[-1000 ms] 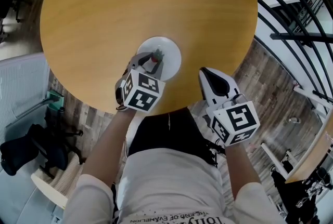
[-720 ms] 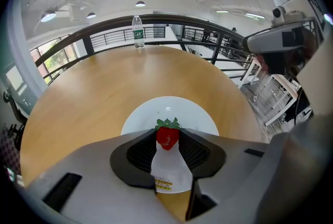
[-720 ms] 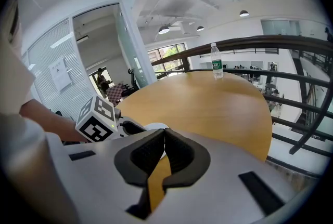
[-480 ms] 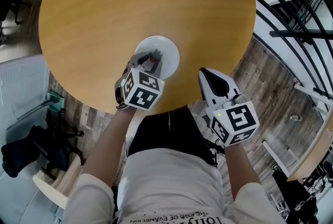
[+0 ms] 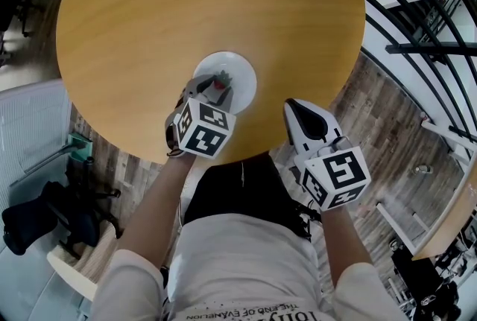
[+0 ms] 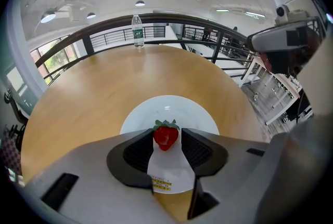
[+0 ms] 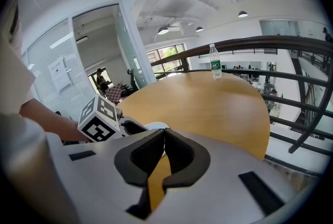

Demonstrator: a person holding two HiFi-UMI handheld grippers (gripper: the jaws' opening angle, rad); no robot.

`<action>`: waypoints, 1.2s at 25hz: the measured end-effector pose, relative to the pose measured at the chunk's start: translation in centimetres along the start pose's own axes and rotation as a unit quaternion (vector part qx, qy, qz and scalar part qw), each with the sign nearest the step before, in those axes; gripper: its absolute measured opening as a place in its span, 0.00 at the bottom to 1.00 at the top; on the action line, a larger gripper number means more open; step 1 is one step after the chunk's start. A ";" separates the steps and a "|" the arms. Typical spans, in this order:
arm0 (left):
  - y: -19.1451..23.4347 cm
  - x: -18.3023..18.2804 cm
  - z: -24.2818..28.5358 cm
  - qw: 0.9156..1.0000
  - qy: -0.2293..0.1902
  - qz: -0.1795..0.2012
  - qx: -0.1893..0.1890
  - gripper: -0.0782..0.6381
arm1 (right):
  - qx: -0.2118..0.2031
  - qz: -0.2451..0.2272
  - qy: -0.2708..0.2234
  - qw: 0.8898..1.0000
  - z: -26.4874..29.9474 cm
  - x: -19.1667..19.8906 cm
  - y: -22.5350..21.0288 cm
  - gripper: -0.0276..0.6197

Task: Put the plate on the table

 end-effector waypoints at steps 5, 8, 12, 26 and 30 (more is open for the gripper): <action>0.0 0.0 -0.4 1.000 -0.003 0.000 -0.002 0.39 | 0.000 -0.002 -0.002 1.000 -0.1 -0.1 0.3 0.08; 0.1 -0.1 -0.7 1.000 -0.005 0.002 -0.004 0.39 | -0.002 -0.004 -0.002 1.000 -0.2 -0.3 0.4 0.08; 0.0 -0.1 -1.4 1.000 -0.013 0.001 -0.007 0.39 | -0.004 -0.009 -0.002 1.000 -0.4 -0.2 0.8 0.08; 1.3 0.2 -10.2 0.992 -0.103 -0.070 -0.018 0.23 | -0.016 -0.038 -0.006 0.999 -2.3 -1.5 3.7 0.08; 1.4 0.8 -13.5 0.989 -0.123 -0.082 -0.026 0.17 | -0.018 -0.045 -0.014 0.999 -3.6 -2.1 4.9 0.08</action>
Point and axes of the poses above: the fingertips, and each gripper's own axes: z forward along the fingers, y to its left, x out of its underside, the point moved 8 cm from there along -z, backward along the fingers, and after that the axes turned 15 degrees about -x, right-handed, at the moved point
